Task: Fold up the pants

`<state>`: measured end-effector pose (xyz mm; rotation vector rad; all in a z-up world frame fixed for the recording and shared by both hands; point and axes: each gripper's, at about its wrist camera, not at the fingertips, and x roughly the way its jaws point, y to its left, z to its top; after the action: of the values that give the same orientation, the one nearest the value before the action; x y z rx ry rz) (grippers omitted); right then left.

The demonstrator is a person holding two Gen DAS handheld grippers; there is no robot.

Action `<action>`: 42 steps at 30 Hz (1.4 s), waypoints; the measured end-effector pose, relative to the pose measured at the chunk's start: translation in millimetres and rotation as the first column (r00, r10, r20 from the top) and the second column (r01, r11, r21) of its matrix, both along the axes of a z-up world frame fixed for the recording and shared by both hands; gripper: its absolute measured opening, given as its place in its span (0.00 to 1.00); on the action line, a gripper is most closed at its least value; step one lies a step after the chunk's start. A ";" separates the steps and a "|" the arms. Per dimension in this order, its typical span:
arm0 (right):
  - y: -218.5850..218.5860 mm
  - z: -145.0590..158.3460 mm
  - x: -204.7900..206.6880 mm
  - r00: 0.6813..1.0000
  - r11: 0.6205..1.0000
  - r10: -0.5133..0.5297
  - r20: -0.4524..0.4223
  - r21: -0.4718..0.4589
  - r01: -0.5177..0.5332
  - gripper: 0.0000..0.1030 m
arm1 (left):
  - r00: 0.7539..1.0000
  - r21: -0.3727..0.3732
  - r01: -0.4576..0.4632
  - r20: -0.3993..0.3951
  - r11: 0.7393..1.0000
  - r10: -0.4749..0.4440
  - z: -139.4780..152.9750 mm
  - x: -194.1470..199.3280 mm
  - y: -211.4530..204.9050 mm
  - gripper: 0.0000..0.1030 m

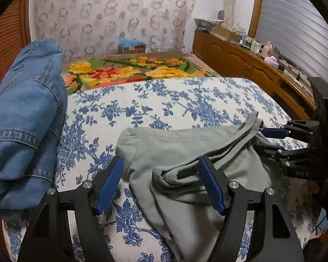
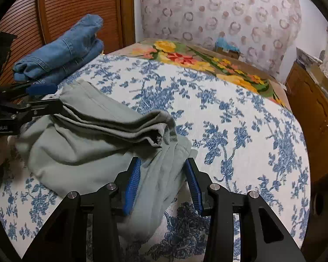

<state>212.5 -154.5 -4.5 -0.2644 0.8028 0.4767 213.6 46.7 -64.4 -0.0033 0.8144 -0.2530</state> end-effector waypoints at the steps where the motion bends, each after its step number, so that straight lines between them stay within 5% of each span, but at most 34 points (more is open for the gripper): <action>1: 0.8 -0.7 -0.9 1.000 1.000 -0.004 0.014 -0.001 0.004 0.45 | 1.000 0.000 -0.001 -0.002 1.000 0.001 -0.7 0.6 -0.1 0.70; 6: -1.2 -4.2 -4.8 0.999 1.000 -0.025 0.043 0.007 0.025 0.53 | 1.000 -0.004 0.000 -0.002 1.000 0.000 -2.0 0.0 0.0 0.70; 10: -13.5 -7.5 3.1 0.997 0.996 -0.074 -0.010 0.057 0.074 0.71 | 1.000 -0.007 -0.002 0.007 1.000 0.002 1.1 -3.8 0.4 0.70; 17: -12.7 -8.4 6.8 0.996 0.994 -0.093 -0.016 0.048 0.094 0.80 | 1.000 -0.021 0.028 0.012 0.999 -0.028 6.0 -15.2 -3.1 0.70; 23: -12.6 -8.5 8.8 0.995 0.994 -0.096 -0.017 0.044 0.097 0.82 | 1.000 -0.008 0.028 0.001 1.000 -0.028 2.3 -10.7 -1.9 0.69; 29: -15.7 -7.6 7.5 0.996 0.994 -0.088 -0.018 0.063 0.089 0.82 | 0.999 -0.019 0.028 -0.024 0.999 -0.029 -0.6 0.3 0.3 0.43; 35: -18.6 7.4 4.0 1.000 0.995 0.002 0.029 0.096 -0.005 0.82 | 0.996 0.016 0.054 -0.068 0.998 -0.053 -10.9 7.5 -6.1 0.42; 40: -13.7 12.4 16.5 0.996 0.995 0.074 0.053 0.062 -0.077 0.73 | 0.996 0.014 0.053 -0.070 0.998 -0.052 -14.9 9.5 -7.7 0.42; 42: -11.2 11.7 23.8 0.994 0.993 0.095 0.049 0.063 -0.098 0.69 | 0.997 0.014 0.054 -0.061 0.998 -0.053 -13.3 7.7 -8.7 0.32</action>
<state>236.3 -165.7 7.2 -0.2531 0.7308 0.5854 221.4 38.1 -77.7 0.0262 0.8772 -0.2985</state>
